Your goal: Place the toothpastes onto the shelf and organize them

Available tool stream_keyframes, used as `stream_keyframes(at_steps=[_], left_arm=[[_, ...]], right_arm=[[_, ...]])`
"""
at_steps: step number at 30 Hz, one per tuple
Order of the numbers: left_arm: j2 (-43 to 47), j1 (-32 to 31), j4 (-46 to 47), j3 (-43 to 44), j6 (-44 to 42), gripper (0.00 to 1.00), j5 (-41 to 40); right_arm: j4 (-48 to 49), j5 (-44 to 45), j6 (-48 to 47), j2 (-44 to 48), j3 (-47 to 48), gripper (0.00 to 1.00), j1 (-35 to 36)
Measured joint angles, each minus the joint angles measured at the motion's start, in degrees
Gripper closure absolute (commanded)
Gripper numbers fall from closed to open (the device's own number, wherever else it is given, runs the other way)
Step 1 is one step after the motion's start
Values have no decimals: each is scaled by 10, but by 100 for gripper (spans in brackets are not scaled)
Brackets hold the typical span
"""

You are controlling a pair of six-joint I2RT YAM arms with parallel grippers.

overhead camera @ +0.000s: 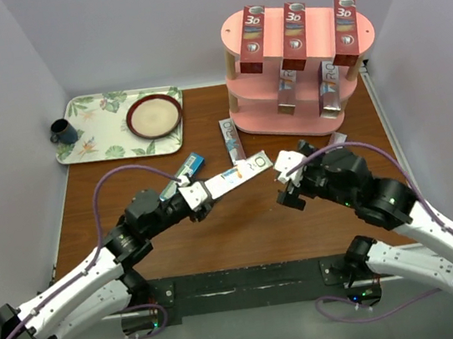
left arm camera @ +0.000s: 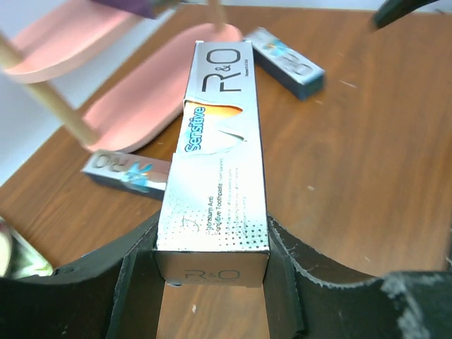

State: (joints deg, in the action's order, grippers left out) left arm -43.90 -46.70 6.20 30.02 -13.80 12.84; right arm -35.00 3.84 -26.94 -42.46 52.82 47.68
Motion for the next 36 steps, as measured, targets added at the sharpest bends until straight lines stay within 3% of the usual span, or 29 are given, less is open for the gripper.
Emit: stream_keyframes(at_steps=[7,17,31,36], left_arm=[[-55,0,169,-42,70,97,-119],[-258,0,394,-9,87,97,-252],[-514,0,431,288,120,98,-341],[-574,0,416,341,142,98,-362]], right_arm=[[59,158,68,130,-49,1,0],[111,360,119,235,-85,1,0],[119,443,139,287,-120,1,0],[119,454,137,318,-124,1,0]])
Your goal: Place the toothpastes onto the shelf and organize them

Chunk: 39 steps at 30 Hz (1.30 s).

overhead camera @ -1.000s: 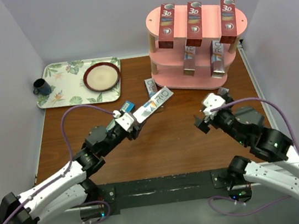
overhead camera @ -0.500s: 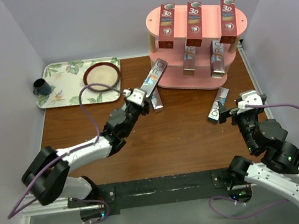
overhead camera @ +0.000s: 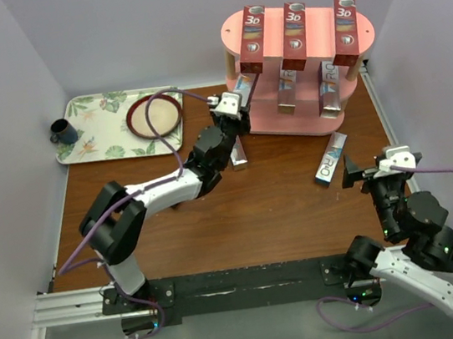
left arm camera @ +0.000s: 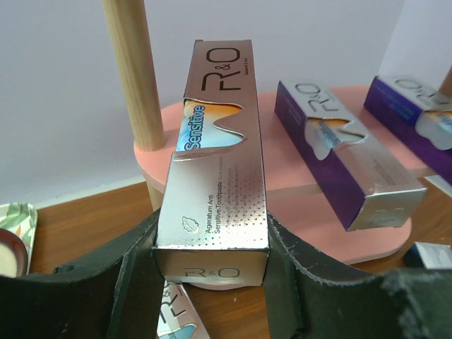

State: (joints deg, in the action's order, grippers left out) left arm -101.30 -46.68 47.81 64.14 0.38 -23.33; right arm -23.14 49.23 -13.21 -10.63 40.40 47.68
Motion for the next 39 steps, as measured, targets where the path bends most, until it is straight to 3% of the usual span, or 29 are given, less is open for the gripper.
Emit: stream_keyframes(at_steps=[19,34,39], left_arm=[[-151,0,-67,177,15,95,-106],[-181,0,-90,208,15,73,-114],[-189,0,-96,220,15,58,-114]], right_arm=[[-5,7,-1,18,-16,1,0],[-5,5,-1,25,-17,1,0],[-6,3,-1,25,-19,1,0]])
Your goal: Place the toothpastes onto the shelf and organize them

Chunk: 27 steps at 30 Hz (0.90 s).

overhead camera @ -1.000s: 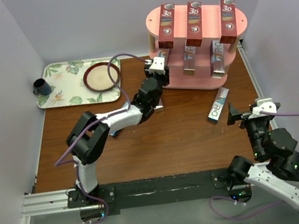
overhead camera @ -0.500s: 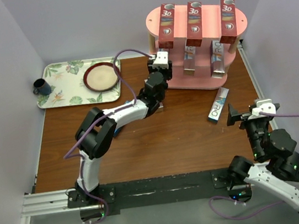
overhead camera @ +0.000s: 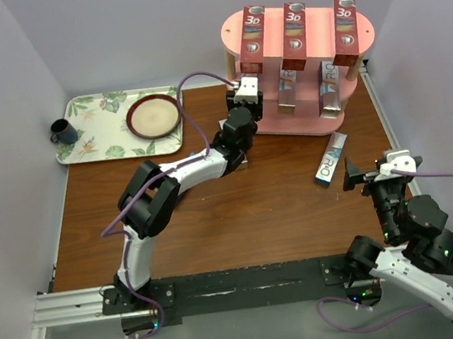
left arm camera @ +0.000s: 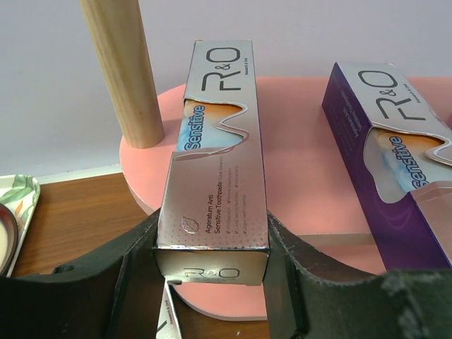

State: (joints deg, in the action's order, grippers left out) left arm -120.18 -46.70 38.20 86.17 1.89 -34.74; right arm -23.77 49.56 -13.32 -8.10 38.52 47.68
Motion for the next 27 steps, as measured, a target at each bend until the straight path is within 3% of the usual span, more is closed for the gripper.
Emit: stream_keyframes(at_steps=[10,21,27], left_arm=[[0,-3,-2,1,0,39,-3],[16,-10,-2,-19,0,26,-7],[40,-15,3,-46,0,8,-16]], right_arm=[[-2,-6,0,0,-1,1,0],[-12,-11,1,0,-2,1,0],[-15,-12,2,0,-3,1,0]])
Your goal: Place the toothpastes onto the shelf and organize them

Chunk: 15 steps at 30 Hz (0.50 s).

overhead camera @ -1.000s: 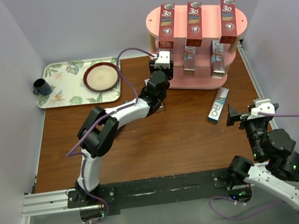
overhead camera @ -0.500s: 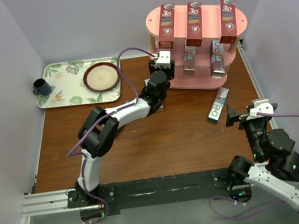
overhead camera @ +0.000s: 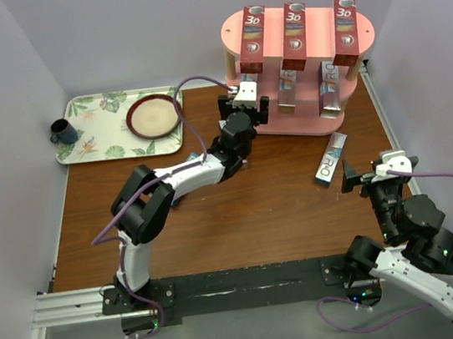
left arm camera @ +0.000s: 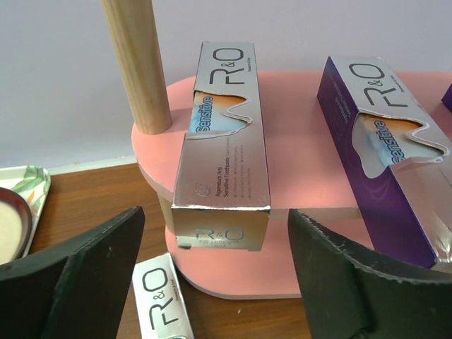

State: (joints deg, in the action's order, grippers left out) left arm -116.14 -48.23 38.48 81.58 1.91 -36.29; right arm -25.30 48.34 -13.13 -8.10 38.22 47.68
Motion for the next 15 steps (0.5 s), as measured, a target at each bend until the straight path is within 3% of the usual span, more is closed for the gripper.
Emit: stream_keyframes(at_steps=[7,15], left_arm=[[76,-11,7,-87,8,3,-6],[270,-22,-2,-275,44,0,-6]], right_arm=[[-1,-2,1,0,0,1,0],[-7,-17,23,-13,1,1,0]])
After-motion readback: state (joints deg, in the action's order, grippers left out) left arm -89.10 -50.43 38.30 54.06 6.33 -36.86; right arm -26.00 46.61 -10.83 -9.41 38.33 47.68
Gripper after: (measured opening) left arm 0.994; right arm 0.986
